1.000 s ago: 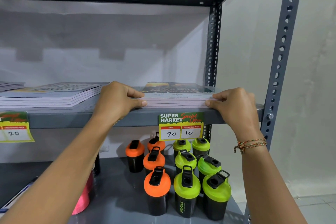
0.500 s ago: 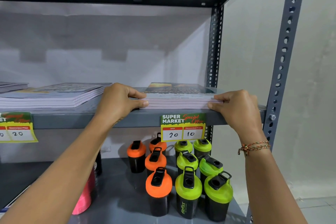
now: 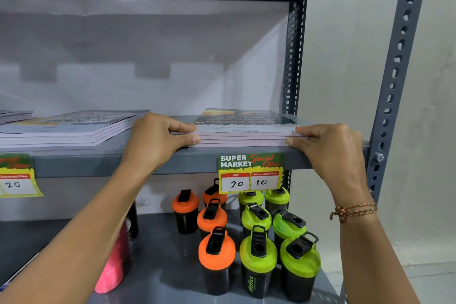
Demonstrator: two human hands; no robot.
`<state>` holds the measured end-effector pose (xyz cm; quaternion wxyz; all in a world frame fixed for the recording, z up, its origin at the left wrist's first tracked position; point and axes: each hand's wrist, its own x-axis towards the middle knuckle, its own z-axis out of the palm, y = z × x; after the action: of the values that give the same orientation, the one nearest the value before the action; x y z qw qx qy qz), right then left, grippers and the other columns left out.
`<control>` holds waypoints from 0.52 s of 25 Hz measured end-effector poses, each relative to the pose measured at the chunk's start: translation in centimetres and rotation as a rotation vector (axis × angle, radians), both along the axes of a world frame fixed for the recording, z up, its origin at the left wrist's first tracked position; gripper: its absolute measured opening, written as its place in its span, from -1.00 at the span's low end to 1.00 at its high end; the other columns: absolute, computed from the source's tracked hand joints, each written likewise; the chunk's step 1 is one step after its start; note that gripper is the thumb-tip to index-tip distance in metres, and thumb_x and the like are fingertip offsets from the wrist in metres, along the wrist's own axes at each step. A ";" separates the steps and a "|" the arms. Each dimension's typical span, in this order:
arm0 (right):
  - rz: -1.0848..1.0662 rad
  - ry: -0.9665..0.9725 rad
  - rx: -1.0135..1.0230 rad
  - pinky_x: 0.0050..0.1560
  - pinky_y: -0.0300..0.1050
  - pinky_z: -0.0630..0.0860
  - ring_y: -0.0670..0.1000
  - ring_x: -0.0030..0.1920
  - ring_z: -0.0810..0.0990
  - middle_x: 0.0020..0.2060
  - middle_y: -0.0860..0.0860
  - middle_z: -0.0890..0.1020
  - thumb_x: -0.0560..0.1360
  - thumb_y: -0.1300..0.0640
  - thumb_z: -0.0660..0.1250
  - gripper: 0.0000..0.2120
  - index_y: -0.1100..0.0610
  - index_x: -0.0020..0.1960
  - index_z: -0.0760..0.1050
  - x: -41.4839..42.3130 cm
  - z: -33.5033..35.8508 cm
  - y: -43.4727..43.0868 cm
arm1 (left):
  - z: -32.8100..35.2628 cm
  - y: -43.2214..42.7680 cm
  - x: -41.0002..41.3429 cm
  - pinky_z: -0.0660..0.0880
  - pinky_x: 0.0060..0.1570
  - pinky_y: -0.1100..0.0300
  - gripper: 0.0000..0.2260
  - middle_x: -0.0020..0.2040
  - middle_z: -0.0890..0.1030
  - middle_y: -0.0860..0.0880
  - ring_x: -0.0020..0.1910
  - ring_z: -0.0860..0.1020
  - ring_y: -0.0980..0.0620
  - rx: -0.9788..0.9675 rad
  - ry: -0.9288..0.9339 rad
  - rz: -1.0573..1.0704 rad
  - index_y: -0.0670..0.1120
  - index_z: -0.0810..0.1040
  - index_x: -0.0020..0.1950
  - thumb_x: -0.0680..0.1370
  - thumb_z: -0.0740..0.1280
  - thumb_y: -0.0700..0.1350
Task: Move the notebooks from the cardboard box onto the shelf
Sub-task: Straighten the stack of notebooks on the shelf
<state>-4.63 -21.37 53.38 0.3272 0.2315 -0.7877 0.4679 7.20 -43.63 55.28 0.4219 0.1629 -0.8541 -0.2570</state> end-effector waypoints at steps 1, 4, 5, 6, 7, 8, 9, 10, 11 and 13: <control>-0.008 0.005 0.011 -0.08 -0.43 0.33 0.00 0.00 0.63 0.00 0.12 0.71 0.42 0.12 0.44 -0.76 0.21 0.04 0.64 -0.2 -0.1 0.0 | 0.0 0.0 0.0 0.30 -0.22 0.62 -0.71 0.10 0.69 -0.04 -0.02 0.47 0.27 -0.001 0.002 -0.004 -0.12 0.67 0.08 0.38 0.50 -0.09; -0.038 0.026 0.040 -0.10 -0.34 0.34 0.06 0.04 0.64 -0.01 0.08 0.72 0.47 0.11 0.39 -0.81 0.17 0.01 0.66 -0.5 -0.2 -0.1 | 0.0 0.0 0.0 0.32 -0.02 0.41 -0.72 0.10 0.69 -0.02 -0.01 0.49 0.25 0.007 0.003 -0.011 -0.12 0.68 0.07 0.39 0.49 -0.08; -0.041 0.032 0.035 -0.07 -0.31 0.36 0.07 0.04 0.64 -0.02 0.08 0.73 0.47 0.11 0.39 -0.82 0.16 0.00 0.66 -0.5 -0.2 -0.1 | 0.0 0.0 0.0 0.31 0.02 0.36 -0.73 0.09 0.69 -0.01 0.00 0.50 0.24 0.015 0.005 -0.017 -0.12 0.68 0.06 0.39 0.49 -0.07; -0.040 0.036 0.029 -0.05 -0.29 0.37 0.08 0.03 0.64 -0.03 0.08 0.73 0.46 0.11 0.39 -0.83 0.17 -0.01 0.67 -0.5 -0.1 -0.1 | 0.0 0.0 0.0 0.32 0.04 0.34 -0.73 0.09 0.69 -0.01 0.01 0.51 0.23 0.023 0.007 -0.024 -0.13 0.68 0.05 0.40 0.48 -0.06; -0.038 0.040 0.027 -0.06 -0.30 0.37 0.08 0.01 0.64 -0.03 0.08 0.73 0.46 0.12 0.40 -0.83 0.17 -0.02 0.67 -0.5 -0.1 0.0 | 0.0 0.0 0.0 0.33 0.06 0.32 -0.74 0.09 0.69 0.00 0.02 0.52 0.22 0.030 0.010 -0.029 -0.13 0.69 0.04 0.40 0.47 -0.05; -0.035 0.043 0.026 -0.08 -0.31 0.36 0.07 0.00 0.64 -0.04 0.09 0.73 0.46 0.12 0.40 -0.83 0.17 -0.02 0.67 -0.5 -0.1 0.0 | 0.0 0.0 0.0 0.33 0.07 0.32 -0.74 0.09 0.69 0.00 0.03 0.52 0.22 0.036 0.011 -0.031 -0.13 0.69 0.04 0.41 0.47 -0.05; -0.033 0.045 0.026 -0.12 -0.35 0.33 0.06 -0.01 0.64 -0.04 0.09 0.73 0.45 0.11 0.41 -0.83 0.18 -0.02 0.67 -0.5 -0.1 0.1 | 0.0 0.0 0.0 0.33 0.07 0.32 -0.74 0.09 0.69 0.00 0.04 0.52 0.21 0.041 0.012 -0.029 -0.13 0.69 0.04 0.41 0.47 -0.05; -0.029 0.047 0.026 -0.17 -0.40 0.29 0.04 -0.02 0.63 -0.04 0.09 0.73 0.45 0.11 0.41 -0.82 0.18 -0.02 0.67 -0.5 -0.1 0.1 | 0.1 0.0 0.1 0.33 0.07 0.32 -0.73 0.09 0.69 0.00 0.04 0.52 0.21 0.042 0.010 -0.025 -0.13 0.69 0.05 0.40 0.47 -0.05; -0.022 0.044 0.029 -0.19 -0.42 0.27 0.03 -0.03 0.63 -0.05 0.09 0.73 0.44 0.09 0.42 -0.81 0.18 -0.02 0.67 -0.5 0.0 0.2 | 0.1 0.1 0.1 0.32 0.06 0.33 -0.73 0.10 0.69 0.00 0.04 0.51 0.22 0.035 0.004 -0.022 -0.12 0.68 0.06 0.40 0.48 -0.05; 0.007 0.022 0.046 -0.11 -0.37 0.34 0.01 -0.05 0.62 -0.05 0.10 0.73 0.40 0.06 0.45 -0.75 0.16 0.02 0.66 -0.3 0.0 0.4 | 0.1 0.2 0.3 0.30 0.06 0.34 -0.69 0.12 0.68 -0.01 0.04 0.47 0.23 -0.002 -0.023 -0.007 -0.10 0.67 0.09 0.38 0.49 -0.06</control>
<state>-4.96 -20.97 53.41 0.3287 0.2470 -0.7937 0.4482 7.52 -43.43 55.41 0.4112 0.1624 -0.8598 -0.2557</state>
